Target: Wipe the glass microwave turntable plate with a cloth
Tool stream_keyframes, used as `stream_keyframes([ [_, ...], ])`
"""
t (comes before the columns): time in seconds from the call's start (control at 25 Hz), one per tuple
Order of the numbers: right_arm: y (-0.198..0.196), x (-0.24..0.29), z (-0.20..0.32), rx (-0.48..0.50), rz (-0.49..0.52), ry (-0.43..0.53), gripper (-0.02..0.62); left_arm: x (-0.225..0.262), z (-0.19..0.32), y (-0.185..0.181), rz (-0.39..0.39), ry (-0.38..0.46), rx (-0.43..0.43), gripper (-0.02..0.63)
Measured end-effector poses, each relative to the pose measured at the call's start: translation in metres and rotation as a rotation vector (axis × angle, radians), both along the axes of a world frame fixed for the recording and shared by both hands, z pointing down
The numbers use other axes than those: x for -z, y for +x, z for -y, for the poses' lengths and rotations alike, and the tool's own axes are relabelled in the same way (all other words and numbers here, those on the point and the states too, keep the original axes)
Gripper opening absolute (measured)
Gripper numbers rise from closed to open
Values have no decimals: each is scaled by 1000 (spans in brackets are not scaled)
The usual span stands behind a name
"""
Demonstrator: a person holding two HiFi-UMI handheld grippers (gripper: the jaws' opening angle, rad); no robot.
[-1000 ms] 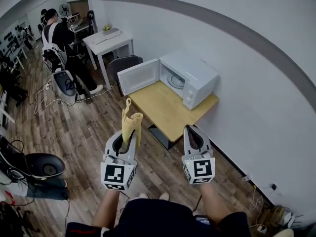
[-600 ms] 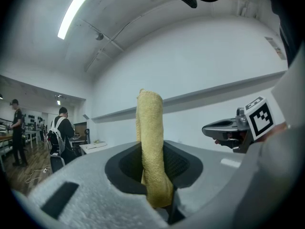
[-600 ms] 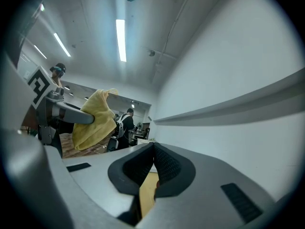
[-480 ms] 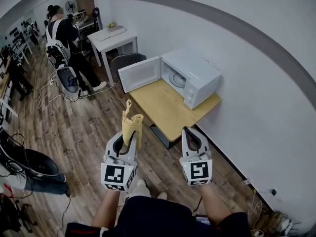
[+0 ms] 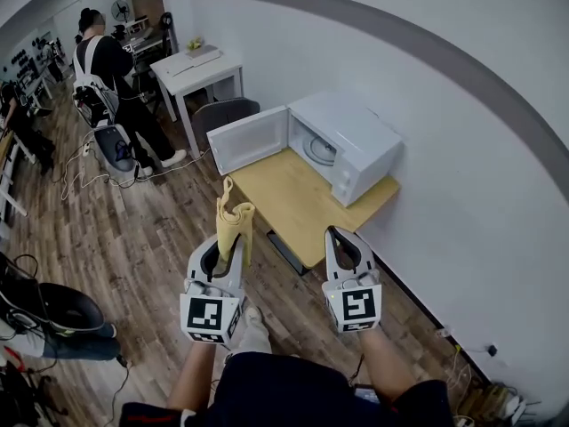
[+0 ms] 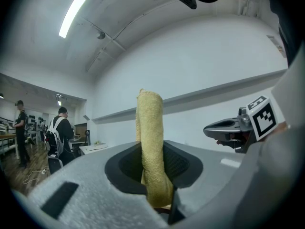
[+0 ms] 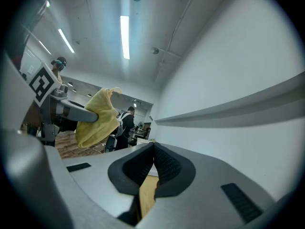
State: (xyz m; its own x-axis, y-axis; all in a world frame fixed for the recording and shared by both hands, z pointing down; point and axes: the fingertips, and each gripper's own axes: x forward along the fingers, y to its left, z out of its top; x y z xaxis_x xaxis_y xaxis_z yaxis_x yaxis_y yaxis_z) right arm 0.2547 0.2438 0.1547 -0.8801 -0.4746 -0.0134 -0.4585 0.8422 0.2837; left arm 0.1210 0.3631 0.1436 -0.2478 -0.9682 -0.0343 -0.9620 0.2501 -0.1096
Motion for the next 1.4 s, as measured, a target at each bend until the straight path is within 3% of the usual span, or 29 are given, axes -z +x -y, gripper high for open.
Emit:
stream_keyframes([
  [0.88, -175, 0, 112, -95, -9, -47, 11, -15, 120, -186, -36, -41, -89, 83],
  [1.16, -208, -10, 131, -132, -33, -35, 11, -27, 144, -218, -37, -48, -157, 83],
  [1.4, -217, -23, 142, -149, -82, -46, 11, -43, 159, -233, -70, -65, -166, 83],
])
